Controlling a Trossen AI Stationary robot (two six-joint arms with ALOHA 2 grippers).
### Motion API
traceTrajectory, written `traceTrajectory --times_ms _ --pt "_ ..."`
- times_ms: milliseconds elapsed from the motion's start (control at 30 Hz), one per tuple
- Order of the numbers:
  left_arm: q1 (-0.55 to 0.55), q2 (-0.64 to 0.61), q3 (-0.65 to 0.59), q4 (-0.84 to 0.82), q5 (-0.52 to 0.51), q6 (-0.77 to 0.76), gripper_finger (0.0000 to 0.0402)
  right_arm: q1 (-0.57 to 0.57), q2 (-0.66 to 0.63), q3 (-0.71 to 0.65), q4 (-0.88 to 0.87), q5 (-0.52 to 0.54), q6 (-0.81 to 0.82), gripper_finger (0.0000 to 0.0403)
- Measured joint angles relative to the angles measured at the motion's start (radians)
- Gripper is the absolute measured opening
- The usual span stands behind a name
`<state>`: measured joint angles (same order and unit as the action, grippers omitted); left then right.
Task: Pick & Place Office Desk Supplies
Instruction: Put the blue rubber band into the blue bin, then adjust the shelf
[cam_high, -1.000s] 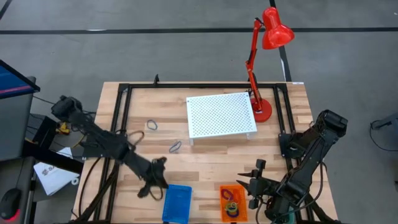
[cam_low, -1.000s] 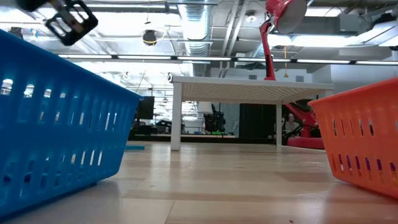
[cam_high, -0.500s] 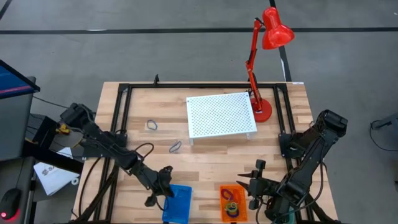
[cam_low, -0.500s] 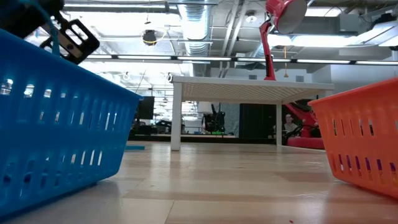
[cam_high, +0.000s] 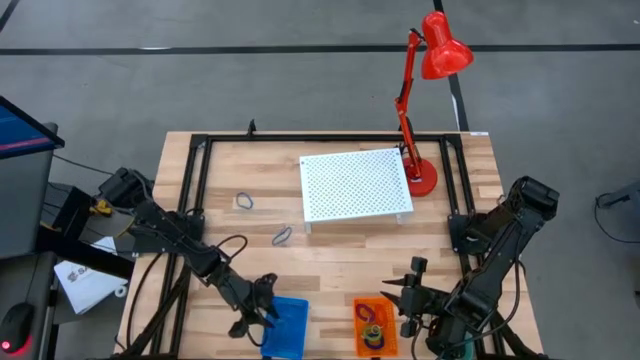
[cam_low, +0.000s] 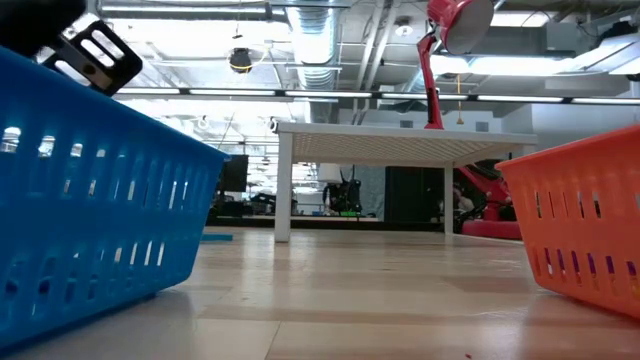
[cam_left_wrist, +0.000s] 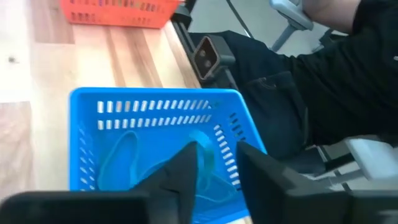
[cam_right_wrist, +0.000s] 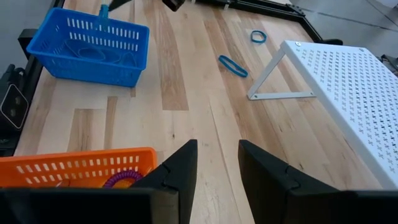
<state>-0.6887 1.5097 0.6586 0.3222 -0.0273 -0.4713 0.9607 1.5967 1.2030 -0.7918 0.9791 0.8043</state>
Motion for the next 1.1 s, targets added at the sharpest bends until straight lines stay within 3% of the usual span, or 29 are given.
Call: traceTrajectory --times_ms 167,333,467,533,600,667,733,900,1000,1100 --pt "0.002 0.000 0.000 0.011 -0.010 0.020 0.0160 0.000 0.000 0.000 0.000 -0.004 0.000 0.0113" --pt "0.003 0.000 0.000 0.073 -0.019 0.095 0.0182 0.000 0.000 0.000 0.000 -0.007 0.000 0.0113" --pt "0.041 -0.016 0.019 0.124 -0.170 0.200 0.0180 -0.002 0.000 0.000 0.000 -0.007 0.000 0.0113" --pt "0.091 -0.030 0.043 0.114 -0.280 0.221 0.0174 -0.007 0.000 0.000 0.000 -0.007 0.000 0.0113" --pt "0.164 -0.050 0.053 0.095 -0.316 0.253 0.0167 -0.008 0.000 0.000 0.000 -0.007 0.000 0.0113" --pt "0.259 -0.058 0.078 0.088 -0.273 0.282 0.0162 -0.008 0.000 0.000 -0.001 -0.007 -0.001 0.0113" --pt "0.374 -0.067 0.124 0.024 -0.168 0.310 0.0159 -0.008 0.000 0.000 -0.003 -0.007 -0.003 0.0113" --pt "0.661 -0.061 0.313 -0.289 0.064 0.396 0.0156 -0.008 0.000 0.000 -0.012 -0.007 -0.003 0.0113" --pt "0.778 -0.058 0.375 -0.409 0.134 0.468 0.0156 -0.008 0.000 0.000 -0.012 -0.009 -0.003 0.0113" --pt "0.842 -0.045 0.378 -0.408 0.164 0.501 0.0156 -0.008 0.000 0.000 -0.016 -0.010 -0.003 0.0113"
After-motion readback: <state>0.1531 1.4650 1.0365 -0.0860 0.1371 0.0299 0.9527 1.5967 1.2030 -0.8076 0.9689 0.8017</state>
